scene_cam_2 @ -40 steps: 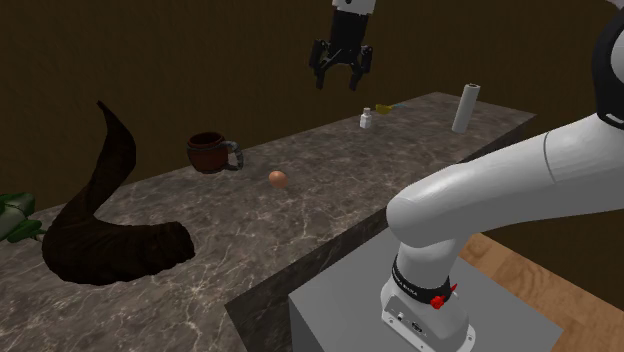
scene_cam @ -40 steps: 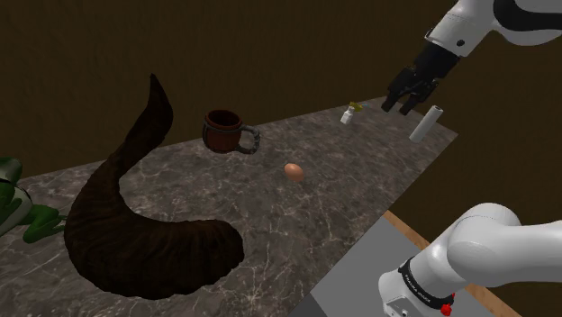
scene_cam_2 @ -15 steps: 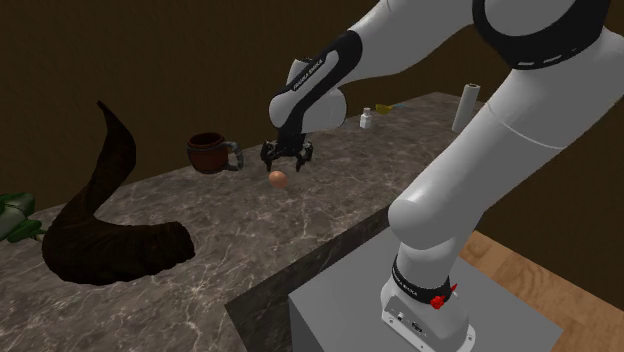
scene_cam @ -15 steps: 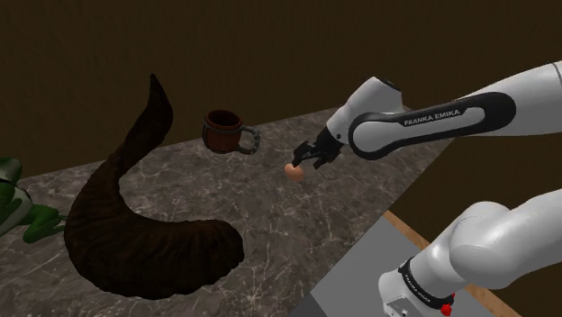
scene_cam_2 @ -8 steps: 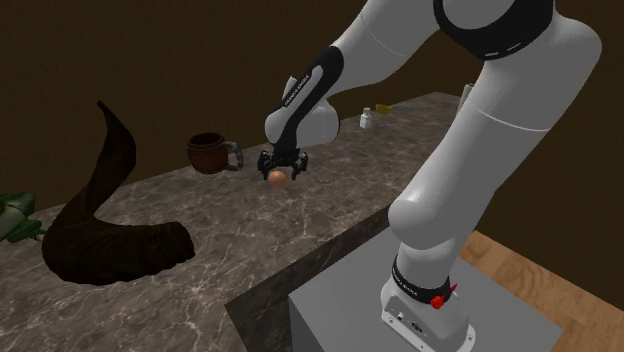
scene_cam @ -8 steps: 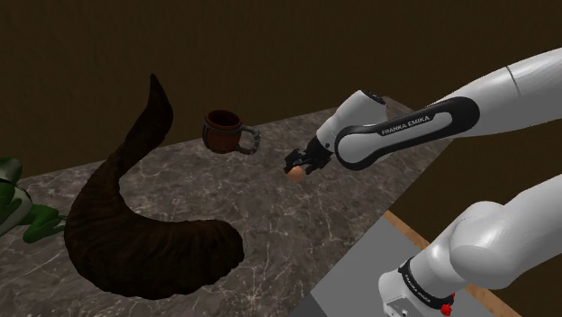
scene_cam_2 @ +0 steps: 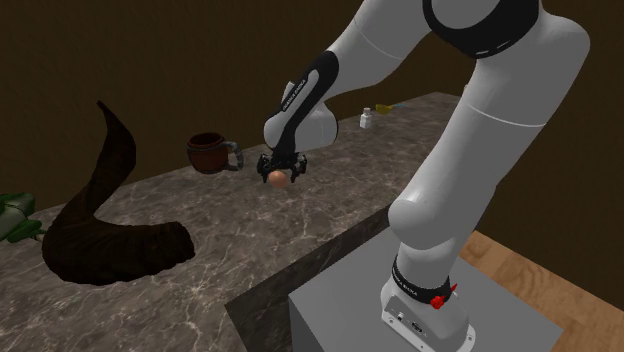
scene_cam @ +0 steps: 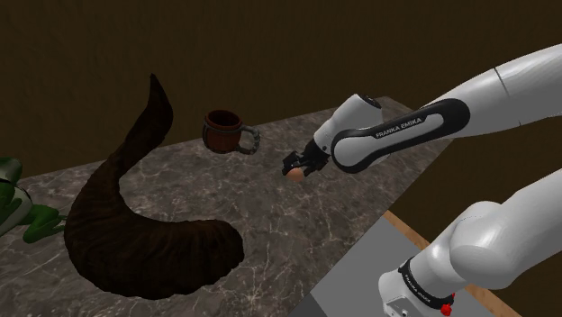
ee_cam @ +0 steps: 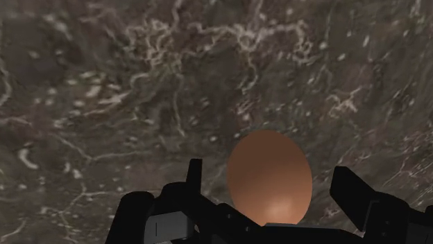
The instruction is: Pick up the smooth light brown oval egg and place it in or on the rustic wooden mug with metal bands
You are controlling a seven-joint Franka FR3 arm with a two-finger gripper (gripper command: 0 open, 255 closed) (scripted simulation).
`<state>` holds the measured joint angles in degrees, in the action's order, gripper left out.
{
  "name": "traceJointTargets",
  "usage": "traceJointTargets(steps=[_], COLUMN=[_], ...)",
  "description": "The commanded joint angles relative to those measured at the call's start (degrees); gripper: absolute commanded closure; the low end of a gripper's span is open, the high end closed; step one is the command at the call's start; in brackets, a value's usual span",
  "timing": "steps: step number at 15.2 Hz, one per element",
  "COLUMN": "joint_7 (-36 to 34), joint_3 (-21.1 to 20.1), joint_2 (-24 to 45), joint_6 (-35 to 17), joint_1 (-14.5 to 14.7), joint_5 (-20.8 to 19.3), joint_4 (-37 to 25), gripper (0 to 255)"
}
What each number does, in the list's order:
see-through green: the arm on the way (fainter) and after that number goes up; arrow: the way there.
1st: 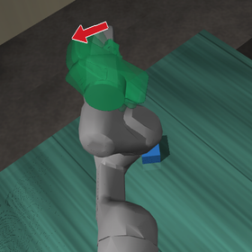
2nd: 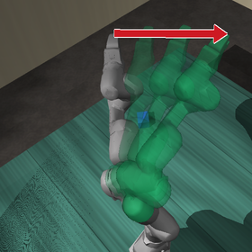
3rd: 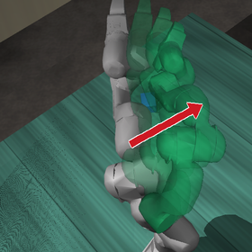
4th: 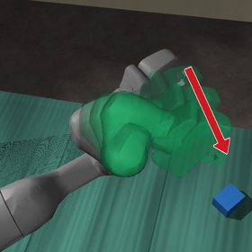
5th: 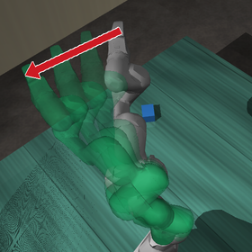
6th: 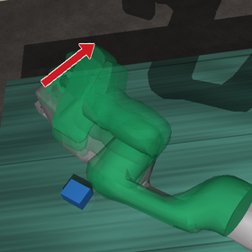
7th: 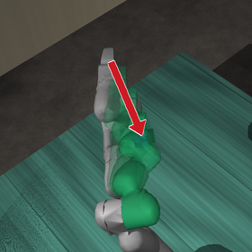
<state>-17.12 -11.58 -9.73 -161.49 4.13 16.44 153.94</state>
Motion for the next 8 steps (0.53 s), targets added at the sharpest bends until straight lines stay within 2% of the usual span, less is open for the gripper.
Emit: traceJointTargets(steps=[1, 2, 8], joint_7=[0.0, 0.0, 0.0], joint_3=[0.0, 0.0, 0.0], joint_2=[0.0, 0.0, 0.0], joint_6=[0.0, 0.0, 0.0], joint_1=[0.0, 0.0, 0.0], joint_5=[0.0, 0.0, 0.0], joint_4=[0.0, 0.0, 0.0], gripper=[0, 255, 255])
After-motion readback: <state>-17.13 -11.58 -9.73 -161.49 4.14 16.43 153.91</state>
